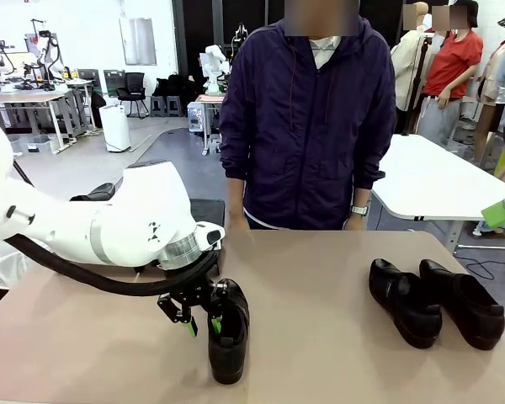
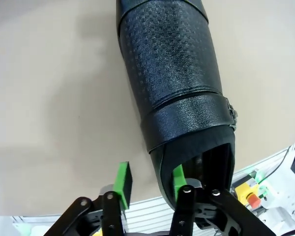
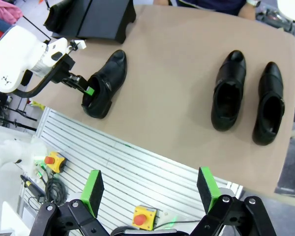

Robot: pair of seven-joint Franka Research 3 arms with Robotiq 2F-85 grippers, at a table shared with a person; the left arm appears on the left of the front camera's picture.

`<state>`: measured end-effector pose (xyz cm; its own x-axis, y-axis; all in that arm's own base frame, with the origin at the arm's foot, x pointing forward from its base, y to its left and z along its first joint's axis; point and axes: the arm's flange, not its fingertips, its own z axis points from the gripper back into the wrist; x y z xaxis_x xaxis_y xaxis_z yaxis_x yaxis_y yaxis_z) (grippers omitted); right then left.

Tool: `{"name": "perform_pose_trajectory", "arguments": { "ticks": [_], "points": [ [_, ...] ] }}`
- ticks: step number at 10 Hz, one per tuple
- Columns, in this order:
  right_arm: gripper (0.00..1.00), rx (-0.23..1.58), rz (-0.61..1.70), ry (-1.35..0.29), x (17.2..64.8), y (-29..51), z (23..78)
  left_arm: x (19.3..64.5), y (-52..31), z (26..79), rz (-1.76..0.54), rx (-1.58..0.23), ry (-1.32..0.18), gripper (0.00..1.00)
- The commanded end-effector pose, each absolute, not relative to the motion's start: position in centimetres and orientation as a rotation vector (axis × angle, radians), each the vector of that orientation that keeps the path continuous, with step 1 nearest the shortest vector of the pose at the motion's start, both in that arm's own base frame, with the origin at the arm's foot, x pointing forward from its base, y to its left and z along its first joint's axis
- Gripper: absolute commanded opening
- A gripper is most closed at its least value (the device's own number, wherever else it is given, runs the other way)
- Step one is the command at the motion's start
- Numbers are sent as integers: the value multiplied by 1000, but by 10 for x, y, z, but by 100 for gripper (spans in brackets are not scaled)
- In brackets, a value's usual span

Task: Organize the shoes by placing them on the stand.
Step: Place the Shoe from the middle of the table onto the Shoes Stand.

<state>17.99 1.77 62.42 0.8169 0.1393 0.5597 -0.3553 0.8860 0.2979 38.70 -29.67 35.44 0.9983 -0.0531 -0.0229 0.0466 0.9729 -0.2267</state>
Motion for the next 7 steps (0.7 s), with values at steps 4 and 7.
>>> {"name": "perform_pose_trajectory", "arguments": {
  "ticks": [4, 7],
  "points": [
    [100, 437, 285, -565, 180, 17, 624, 394, -305, 356, -56, -193, 28, 0],
    [100, 437, 285, -565, 180, 17, 624, 390, -305, 381, -131, -211, -6, 0]
  ]
}}
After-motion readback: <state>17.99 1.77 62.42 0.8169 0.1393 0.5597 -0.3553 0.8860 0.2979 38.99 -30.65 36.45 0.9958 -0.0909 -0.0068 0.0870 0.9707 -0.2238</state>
